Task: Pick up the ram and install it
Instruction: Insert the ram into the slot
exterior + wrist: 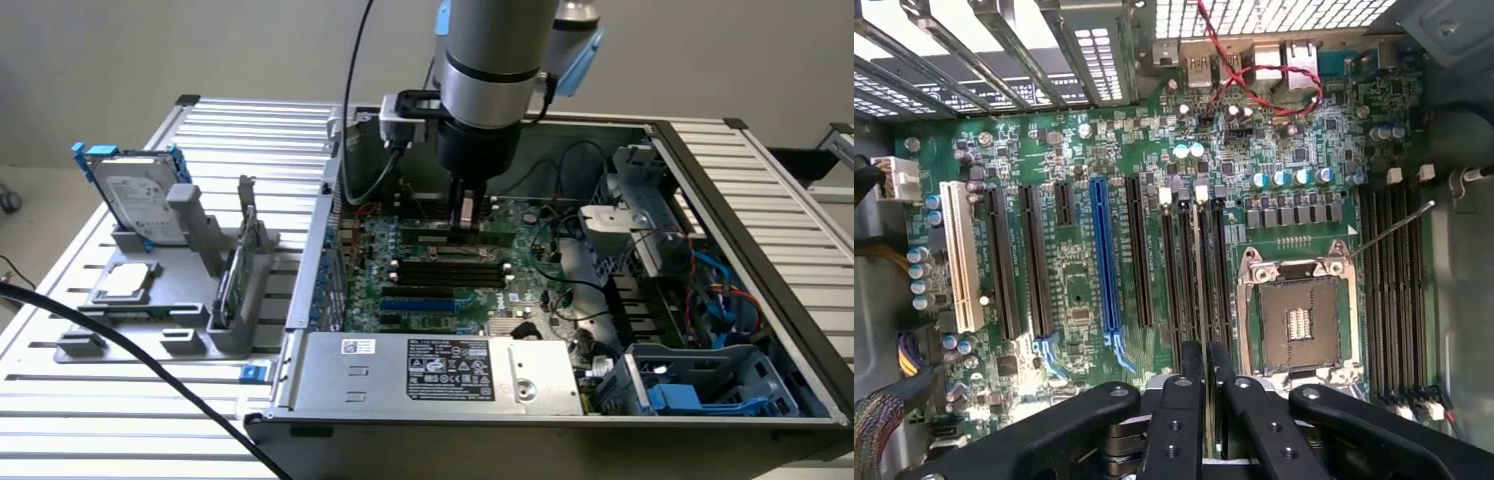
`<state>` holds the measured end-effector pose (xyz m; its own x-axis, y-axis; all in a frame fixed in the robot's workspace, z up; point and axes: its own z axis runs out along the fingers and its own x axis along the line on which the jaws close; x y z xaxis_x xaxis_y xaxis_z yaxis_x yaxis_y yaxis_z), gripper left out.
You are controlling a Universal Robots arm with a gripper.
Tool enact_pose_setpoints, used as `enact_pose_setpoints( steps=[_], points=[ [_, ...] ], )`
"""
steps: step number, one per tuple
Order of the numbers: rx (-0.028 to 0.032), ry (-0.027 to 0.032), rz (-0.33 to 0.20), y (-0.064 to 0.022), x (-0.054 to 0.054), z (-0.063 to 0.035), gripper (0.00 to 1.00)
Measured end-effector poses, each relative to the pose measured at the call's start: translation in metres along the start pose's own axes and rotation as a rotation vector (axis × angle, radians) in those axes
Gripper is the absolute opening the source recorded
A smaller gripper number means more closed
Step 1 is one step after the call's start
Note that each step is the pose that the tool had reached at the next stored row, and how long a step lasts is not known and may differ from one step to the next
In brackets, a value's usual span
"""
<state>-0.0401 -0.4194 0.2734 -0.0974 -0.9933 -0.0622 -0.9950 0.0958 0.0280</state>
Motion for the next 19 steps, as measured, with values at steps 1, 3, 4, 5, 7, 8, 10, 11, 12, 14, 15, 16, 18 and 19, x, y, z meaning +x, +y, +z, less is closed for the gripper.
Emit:
enact_pose_setpoints(
  steps=[1, 3, 4, 5, 7, 8, 10, 11, 12, 14, 15, 16, 18, 19],
  points=[
    [0.0, 0.0001, 0.0, 0.0, 0.0, 0.0017, 0.15],
    [0.0, 0.0, 0.0, -0.0002, 0.001, 0.0053, 0.15],
    [0.0, 0.0001, 0.0, -0.0002, 0.002, 0.0071, 0.15],
    [0.0, 0.0002, 0.0, -0.0003, 0.002, 0.0089, 0.15],
    [0.0, 0.0002, -0.001, -0.0003, 0.003, 0.0126, 0.15],
    [0.0, 0.0003, -0.001, -0.0004, 0.003, 0.0144, 0.15],
    [-0.0001, 0.0006, -0.001, -0.0004, 0.004, 0.0179, 0.15],
    [-0.0001, 0.0006, -0.001, -0.0004, 0.005, 0.0197, 0.15],
    [-0.0001, 0.0007, -0.002, -0.0004, 0.005, 0.0216, 0.15],
    [-0.0001, 0.001, -0.004, -0.0005, 0.006, 0.025, 0.15],
    [-0.0002, 0.0013, -0.004, -0.0005, 0.006, 0.0267, 0.15],
    [-0.0002, 0.0018, -0.005, -0.0006, 0.006, 0.0281, 0.15],
    [-0.0002, 0.0024, -0.005, -0.0005, 0.006, 0.0296, 0.15],
    [-0.0004, 0.0029, -0.006, -0.0005, 0.006, 0.03, 0.15]
  ],
)
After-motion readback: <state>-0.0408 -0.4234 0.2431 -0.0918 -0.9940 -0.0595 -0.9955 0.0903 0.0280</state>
